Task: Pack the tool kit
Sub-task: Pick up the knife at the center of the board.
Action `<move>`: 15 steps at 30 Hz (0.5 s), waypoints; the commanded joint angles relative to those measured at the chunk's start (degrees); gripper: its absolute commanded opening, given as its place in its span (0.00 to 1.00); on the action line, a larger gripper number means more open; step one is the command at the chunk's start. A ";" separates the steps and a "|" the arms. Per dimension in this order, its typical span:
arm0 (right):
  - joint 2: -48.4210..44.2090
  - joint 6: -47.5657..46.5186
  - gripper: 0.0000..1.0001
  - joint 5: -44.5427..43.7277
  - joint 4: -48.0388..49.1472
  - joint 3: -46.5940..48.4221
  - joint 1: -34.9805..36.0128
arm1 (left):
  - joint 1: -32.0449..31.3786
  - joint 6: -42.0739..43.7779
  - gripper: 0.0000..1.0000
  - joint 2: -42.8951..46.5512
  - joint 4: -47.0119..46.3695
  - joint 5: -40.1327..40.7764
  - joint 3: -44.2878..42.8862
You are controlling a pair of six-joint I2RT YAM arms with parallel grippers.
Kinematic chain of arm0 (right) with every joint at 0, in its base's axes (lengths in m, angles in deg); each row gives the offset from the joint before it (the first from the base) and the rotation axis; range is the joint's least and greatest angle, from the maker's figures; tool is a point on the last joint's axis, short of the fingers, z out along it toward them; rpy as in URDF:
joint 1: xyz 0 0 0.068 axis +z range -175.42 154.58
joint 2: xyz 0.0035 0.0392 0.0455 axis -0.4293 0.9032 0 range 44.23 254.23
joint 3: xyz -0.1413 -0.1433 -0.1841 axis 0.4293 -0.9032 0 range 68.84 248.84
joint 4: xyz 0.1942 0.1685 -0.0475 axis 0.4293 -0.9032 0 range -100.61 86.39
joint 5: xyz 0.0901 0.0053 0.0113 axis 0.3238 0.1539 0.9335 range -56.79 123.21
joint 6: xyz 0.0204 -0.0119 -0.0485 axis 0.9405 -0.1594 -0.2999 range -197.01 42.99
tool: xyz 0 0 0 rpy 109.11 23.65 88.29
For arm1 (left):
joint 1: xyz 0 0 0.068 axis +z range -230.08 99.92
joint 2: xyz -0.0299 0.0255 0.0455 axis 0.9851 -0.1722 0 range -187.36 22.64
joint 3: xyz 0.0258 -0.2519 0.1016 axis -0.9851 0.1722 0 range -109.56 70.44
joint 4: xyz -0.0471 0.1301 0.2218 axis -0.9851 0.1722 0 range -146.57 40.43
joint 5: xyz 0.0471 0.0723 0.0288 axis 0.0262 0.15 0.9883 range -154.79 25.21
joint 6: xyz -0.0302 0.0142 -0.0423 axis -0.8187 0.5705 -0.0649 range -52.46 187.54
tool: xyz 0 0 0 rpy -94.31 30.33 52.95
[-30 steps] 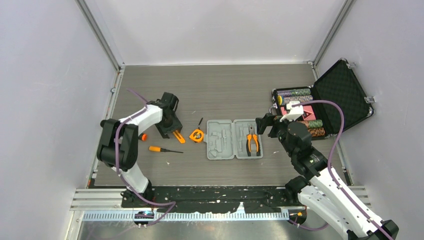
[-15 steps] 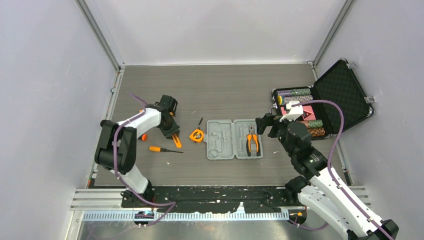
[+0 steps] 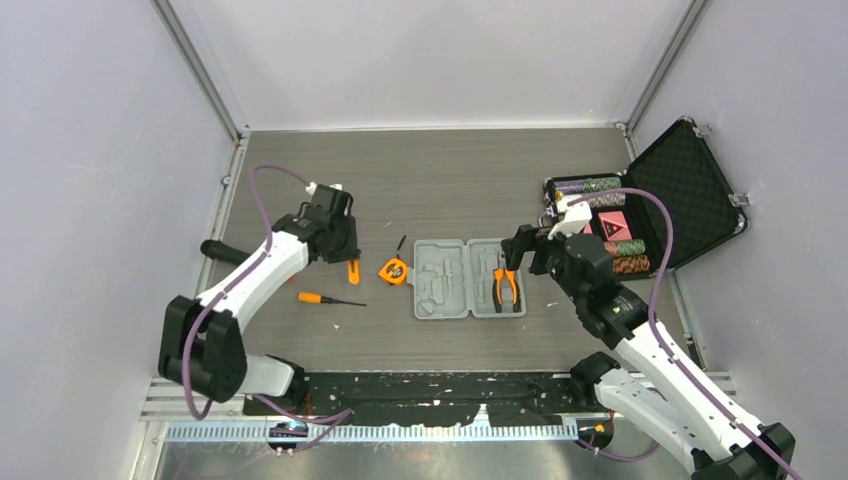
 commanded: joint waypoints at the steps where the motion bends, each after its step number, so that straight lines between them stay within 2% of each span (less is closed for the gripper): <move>1: 2.51 -0.89 0.95 4.50 -1.66 5.47 0.19 | -4.66 15.04 0.00 6.24 -5.22 -0.09 -3.69; 10: 8.86 -0.38 0.95 22.16 -2.98 11.97 0.10 | -16.63 43.96 0.00 13.81 -8.07 -3.14 -6.00; 15: 14.72 -0.71 0.96 31.13 -7.33 18.38 0.17 | -23.22 56.58 0.00 15.96 -8.08 -3.67 -6.05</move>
